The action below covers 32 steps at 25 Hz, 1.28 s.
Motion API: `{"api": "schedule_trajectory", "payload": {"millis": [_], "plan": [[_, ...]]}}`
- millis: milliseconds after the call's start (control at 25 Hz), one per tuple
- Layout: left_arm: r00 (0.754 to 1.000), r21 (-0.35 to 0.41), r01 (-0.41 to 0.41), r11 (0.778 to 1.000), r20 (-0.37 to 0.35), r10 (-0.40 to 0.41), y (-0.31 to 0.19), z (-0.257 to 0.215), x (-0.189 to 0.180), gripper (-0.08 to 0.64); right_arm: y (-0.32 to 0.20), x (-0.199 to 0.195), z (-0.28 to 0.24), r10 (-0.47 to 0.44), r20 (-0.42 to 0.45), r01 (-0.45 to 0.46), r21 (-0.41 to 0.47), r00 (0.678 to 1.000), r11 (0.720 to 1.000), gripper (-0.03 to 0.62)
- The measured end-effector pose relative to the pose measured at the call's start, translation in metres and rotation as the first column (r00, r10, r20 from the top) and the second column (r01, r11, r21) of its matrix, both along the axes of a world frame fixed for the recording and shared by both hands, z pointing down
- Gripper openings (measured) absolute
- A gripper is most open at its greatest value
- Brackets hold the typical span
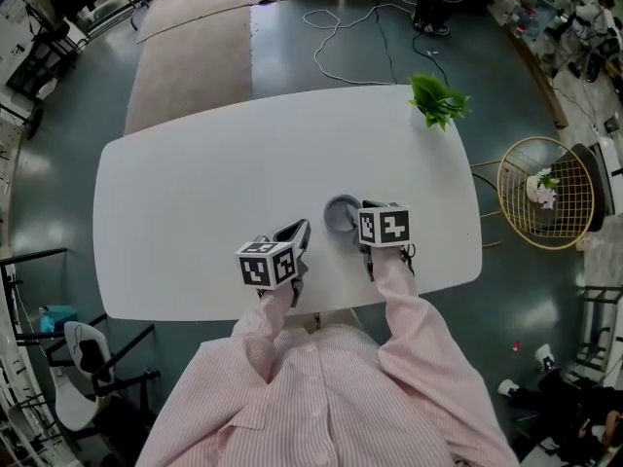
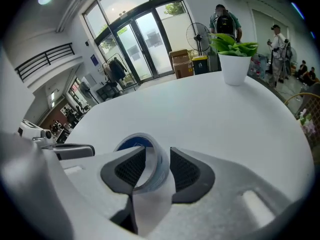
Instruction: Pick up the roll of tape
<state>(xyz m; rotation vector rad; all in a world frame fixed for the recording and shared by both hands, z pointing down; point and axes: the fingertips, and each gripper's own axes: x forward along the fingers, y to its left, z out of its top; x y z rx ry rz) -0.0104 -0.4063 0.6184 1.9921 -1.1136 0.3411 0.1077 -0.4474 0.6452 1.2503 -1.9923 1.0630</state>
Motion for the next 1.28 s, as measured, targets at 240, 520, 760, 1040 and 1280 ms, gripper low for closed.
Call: {"api": "schedule_trajectory", "payload": {"millis": [240, 520, 760, 1040, 1280], "plan": [[1.000, -0.032, -0.005, 0.999, -0.001, 0.005, -0.001, 0.010, 0.001, 0.002, -0.003, 0.000, 0.015, -0.020, -0.065, 0.016, -0.048, 0.998, 0.999, 0.147], [1.000, -0.037, 0.009, 0.999, -0.004, -0.009, -0.003, 0.013, -0.003, 0.002, -0.004, 0.001, 0.020, -0.026, -0.155, 0.018, -0.054, 0.988, 0.998, 0.083], [1.000, -0.027, 0.011, 1.000, -0.007, -0.011, -0.003, 0.009, -0.004, 0.000, -0.003, 0.002, 0.018, -0.034, -0.189, 0.026, -0.041, 0.981, 0.999, 0.073], [1.000, 0.015, 0.007, 1.000, -0.012, -0.007, -0.001, -0.006, -0.007, 0.000, -0.001, -0.004, 0.000, -0.030, -0.153, 0.039, 0.057, 0.988, 0.998, 0.072], [1.000, 0.108, -0.010, 0.994, 0.003, 0.010, -0.004, -0.032, -0.012, 0.002, -0.001, -0.006, -0.031, -0.020, -0.114, 0.042, 0.201, 0.993, 0.979, 0.073]]}}
